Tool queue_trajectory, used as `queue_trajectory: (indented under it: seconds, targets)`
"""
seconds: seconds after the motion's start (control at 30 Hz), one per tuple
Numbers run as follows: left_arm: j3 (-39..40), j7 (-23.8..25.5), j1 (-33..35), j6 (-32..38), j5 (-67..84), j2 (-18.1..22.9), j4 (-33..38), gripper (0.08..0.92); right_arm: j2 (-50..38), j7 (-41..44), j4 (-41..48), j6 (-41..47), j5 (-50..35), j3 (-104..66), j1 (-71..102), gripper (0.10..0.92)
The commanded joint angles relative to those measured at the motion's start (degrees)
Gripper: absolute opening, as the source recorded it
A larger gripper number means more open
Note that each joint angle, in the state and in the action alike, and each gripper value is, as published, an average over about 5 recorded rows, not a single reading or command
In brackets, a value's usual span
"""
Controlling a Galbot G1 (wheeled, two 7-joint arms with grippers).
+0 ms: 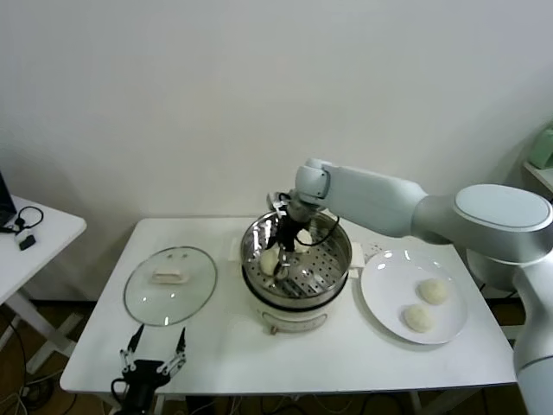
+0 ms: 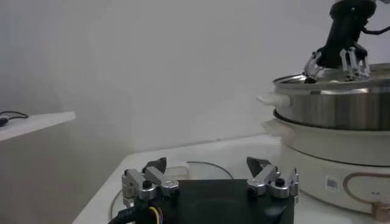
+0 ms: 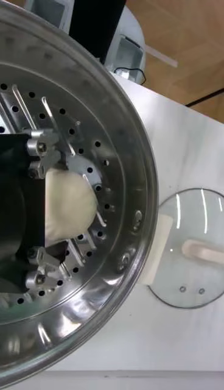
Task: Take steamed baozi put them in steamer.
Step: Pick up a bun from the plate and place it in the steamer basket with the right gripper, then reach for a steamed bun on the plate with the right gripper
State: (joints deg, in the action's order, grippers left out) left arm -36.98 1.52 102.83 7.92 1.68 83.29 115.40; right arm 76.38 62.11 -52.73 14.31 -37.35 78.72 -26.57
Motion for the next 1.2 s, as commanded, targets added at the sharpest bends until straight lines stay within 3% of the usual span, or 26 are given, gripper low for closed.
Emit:
queue_trajectory:
  seconds: [0.03,0.3,0.53,0.8,1.2]
  targets:
    - [-0.01,-0.08,0.14,0.03,0.03,0.04,0.07,0.823,-1.71,0.54,-2.21,-0.56,-0.43,0.34,-2.23,0.819]
    - [0.37,-0.13,-0.20,-0.26,-0.16,-0.13,0.13,0.823,-14.88,3.73,-15.69,-1.86,-5.68,6.10,-16.16,0.823]
    - [0.52,-0.15,-1.58,-1.06,-0.16,-1.03,0.22,0.823,-28.72,6.22,-24.85,-3.80,-4.56,10.71,-24.35,0.823]
    - [-0.23,-0.43,-3.10,-1.97,0.42,-1.29,0.18,0.823,-44.08,6.63,-30.02,-6.67,7.92,9.05,-19.70,0.823]
    - [-1.73,-0.37,-3.97,-2.19,1.91,-1.88,0.77,0.823,-53.87,6.75,-25.65,-10.11,29.32,-21.51,17.73,0.823]
